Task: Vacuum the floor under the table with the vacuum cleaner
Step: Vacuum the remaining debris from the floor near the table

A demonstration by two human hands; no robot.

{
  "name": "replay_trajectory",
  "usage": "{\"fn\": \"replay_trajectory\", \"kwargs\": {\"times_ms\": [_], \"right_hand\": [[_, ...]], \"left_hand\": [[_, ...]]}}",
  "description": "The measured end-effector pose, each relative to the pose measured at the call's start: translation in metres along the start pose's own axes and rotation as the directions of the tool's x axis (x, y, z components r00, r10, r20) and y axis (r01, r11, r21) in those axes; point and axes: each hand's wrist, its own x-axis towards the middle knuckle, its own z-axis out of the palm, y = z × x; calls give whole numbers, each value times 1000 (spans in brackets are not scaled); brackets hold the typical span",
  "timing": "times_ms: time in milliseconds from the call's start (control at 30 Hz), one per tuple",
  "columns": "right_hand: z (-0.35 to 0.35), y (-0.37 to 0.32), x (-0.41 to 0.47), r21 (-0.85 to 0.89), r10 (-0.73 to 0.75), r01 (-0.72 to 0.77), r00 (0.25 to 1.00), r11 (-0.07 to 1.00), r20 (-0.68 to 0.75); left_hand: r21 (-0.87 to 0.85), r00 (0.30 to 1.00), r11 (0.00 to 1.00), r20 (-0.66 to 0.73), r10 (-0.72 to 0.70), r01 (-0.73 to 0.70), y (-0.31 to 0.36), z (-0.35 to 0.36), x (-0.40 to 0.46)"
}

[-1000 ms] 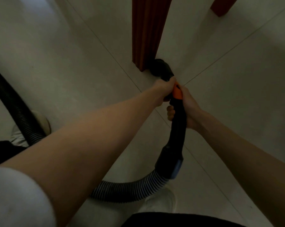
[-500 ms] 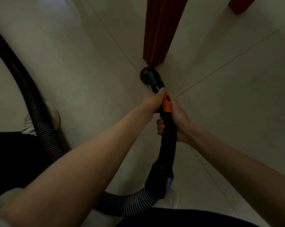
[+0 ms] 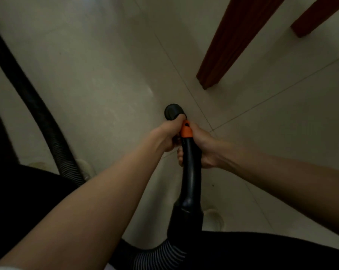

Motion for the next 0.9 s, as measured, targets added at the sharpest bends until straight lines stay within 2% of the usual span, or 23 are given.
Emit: {"fn": "replay_trajectory", "kwargs": {"times_ms": [233,333,500,667,800,900], "right_hand": [[47,25,-14,9,120,-120,988,993,-97],[66,22,-14,-32,128,-131,987,991,-95],[110,-15,9,-290,96,-99,995,952,-23],[158,-58,39,-489,26,10,997,872,66],[179,-84,41,-491,-38,98,991,866,132],[185,-93,17,-446,-104,158,984,881,143]], "left_hand": [[-11,988,991,83,-132,133,-18,-37,-35],[-80,989,986,34,-143,145,-18,-52,-41],[-301,984,953,-175,-34,-20,12,-101,-40],[-444,963,889,-269,-10,-114,53,-157,-30],[-536,959,824,-280,32,-185,83,-176,-34],[-531,955,813,-278,100,-240,107,-174,-60]]}}
